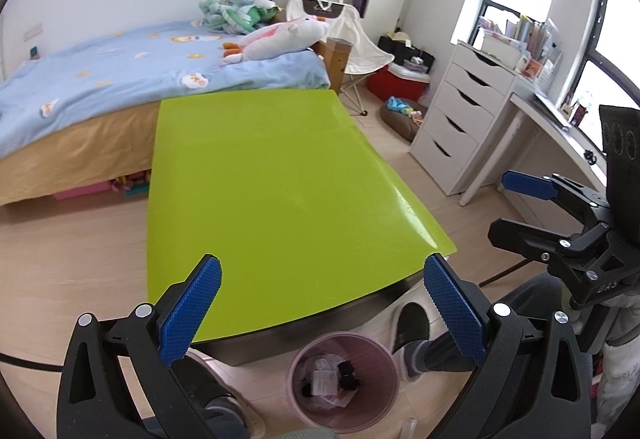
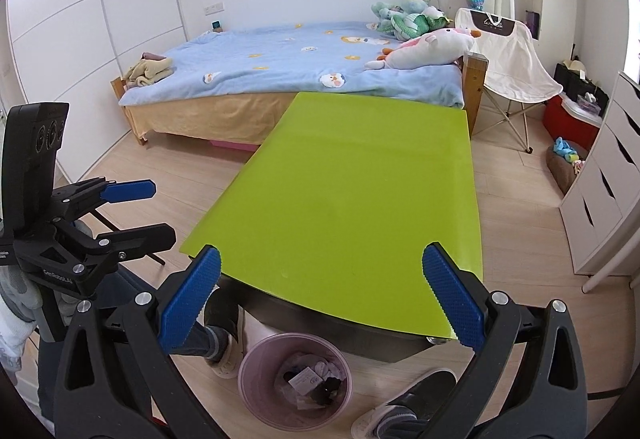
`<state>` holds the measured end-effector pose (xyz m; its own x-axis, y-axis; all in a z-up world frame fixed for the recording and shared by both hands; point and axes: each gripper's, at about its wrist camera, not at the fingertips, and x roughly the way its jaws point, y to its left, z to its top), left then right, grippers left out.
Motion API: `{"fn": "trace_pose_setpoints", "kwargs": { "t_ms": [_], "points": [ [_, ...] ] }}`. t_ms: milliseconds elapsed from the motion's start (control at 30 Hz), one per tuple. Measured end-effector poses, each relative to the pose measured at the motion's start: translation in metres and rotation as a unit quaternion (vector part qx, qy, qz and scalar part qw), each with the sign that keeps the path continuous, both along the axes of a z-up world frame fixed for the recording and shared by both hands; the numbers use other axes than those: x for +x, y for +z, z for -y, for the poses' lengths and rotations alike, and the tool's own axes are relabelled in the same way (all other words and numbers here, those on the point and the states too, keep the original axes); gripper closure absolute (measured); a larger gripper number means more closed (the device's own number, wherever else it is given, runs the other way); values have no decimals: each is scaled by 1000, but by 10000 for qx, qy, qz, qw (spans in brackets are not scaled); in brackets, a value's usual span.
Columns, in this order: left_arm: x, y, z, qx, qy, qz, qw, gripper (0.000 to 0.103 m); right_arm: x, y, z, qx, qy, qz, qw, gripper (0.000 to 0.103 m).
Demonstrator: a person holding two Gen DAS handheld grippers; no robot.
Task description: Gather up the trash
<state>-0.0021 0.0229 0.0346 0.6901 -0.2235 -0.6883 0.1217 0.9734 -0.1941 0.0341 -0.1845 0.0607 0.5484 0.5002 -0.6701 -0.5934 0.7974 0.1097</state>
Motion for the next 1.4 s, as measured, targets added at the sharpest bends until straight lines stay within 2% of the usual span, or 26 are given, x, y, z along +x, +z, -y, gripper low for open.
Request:
{"fn": "trace_pose_setpoints", "kwargs": {
  "t_ms": [233,800,1400],
  "points": [
    [0,2,2,200,106,8,9997,6,1,0,0,1,-5,3,10000,4],
    [0,4,7,411,252,29,9988,6,3,-3,2,22,-71,-19,10000,4],
    [2,5,8,418,254,22,9988,6,3,-2,2,21,-68,-17,10000,4]
  ]
}}
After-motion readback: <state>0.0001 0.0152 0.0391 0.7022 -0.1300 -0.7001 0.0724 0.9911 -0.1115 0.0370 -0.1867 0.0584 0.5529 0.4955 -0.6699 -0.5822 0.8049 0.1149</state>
